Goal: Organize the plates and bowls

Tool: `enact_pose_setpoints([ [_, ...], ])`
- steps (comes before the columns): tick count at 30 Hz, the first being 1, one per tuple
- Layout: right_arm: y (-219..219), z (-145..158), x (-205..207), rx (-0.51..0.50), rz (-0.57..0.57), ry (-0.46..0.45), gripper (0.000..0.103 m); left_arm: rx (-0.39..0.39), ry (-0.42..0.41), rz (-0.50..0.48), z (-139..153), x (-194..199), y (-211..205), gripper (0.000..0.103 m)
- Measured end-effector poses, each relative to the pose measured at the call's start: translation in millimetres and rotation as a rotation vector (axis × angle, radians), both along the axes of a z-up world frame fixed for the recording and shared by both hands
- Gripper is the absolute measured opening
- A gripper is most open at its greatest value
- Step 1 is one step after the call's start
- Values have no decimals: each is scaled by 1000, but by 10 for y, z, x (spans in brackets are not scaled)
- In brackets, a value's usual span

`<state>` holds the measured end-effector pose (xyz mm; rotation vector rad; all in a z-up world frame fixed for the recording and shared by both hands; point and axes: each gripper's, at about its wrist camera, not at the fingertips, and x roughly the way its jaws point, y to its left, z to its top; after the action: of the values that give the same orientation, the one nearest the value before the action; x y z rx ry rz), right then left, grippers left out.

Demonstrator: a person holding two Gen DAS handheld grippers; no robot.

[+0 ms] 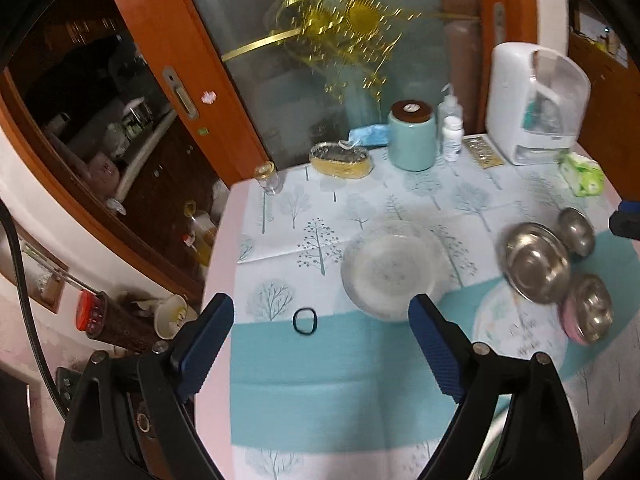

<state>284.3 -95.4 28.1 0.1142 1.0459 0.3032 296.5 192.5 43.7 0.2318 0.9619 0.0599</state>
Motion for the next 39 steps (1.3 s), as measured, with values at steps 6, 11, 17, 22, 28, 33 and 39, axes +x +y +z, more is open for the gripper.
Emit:
enact_pose_setpoints([
  [6, 259, -557, 720, 37, -24, 124, 57, -113, 131, 18, -730, 811, 316, 88],
  [11, 475, -1160, 1157, 69, -44, 224, 57, -192, 242, 40, -1390, 1189, 442, 88],
  [17, 631, -1762, 1448, 97, -67, 331, 57, -240, 328, 74, -1926, 1445, 566, 86],
  [22, 747, -2073, 1571, 89, -62, 383, 54, -300, 376, 70, -2151, 1553, 631, 75],
  [28, 862, -2323, 1623, 96, -35, 440, 26, -357, 453, 34, -2354, 1607, 632, 45],
  [33, 894, -2449, 1648, 115, -33, 473, 13, -386, 494, 28, -2476, 1625, 612, 30],
  [39, 924, -2469, 1644, 130, -19, 476, 6, -432, 517, 34, -2577, 1677, 621, 13],
])
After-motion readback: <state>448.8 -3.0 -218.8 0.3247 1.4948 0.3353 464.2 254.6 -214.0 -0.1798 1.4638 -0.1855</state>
